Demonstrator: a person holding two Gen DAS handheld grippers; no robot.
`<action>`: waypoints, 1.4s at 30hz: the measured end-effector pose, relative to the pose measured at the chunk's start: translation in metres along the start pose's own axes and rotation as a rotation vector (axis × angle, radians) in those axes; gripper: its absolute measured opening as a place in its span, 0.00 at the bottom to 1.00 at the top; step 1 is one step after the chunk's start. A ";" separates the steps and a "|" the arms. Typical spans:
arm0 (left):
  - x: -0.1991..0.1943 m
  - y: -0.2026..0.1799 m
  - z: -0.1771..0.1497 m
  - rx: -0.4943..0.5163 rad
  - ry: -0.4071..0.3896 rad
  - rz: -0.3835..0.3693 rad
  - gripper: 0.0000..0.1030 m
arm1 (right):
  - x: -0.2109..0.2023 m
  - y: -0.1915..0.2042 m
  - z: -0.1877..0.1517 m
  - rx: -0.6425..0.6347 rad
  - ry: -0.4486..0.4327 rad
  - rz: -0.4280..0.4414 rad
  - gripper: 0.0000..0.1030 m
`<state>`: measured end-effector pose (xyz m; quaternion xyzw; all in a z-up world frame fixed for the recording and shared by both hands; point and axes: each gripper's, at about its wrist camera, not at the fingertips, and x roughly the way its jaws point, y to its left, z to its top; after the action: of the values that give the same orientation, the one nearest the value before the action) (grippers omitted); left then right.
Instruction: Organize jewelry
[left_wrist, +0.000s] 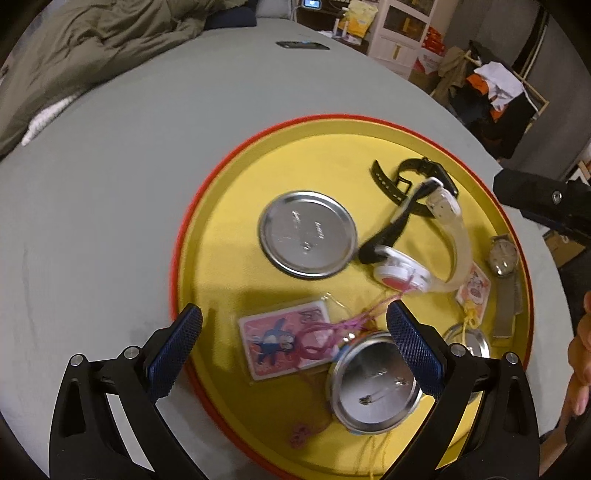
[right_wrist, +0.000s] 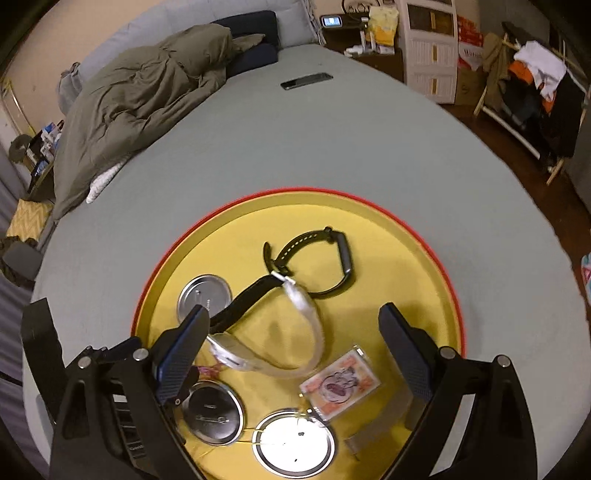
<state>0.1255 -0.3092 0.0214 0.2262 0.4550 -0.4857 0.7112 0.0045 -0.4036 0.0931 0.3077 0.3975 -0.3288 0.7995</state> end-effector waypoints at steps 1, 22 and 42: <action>-0.002 0.001 0.000 -0.003 -0.003 -0.005 0.95 | 0.003 -0.001 0.000 0.006 0.009 0.004 0.86; 0.001 -0.020 0.025 0.132 -0.050 0.219 0.95 | 0.026 -0.015 0.001 0.127 0.081 -0.024 0.66; 0.025 -0.021 0.038 0.182 0.010 0.124 0.95 | 0.059 -0.006 -0.009 0.027 0.227 -0.129 0.13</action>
<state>0.1261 -0.3594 0.0205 0.3198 0.3976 -0.4792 0.7142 0.0232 -0.4171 0.0381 0.3274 0.4998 -0.3479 0.7224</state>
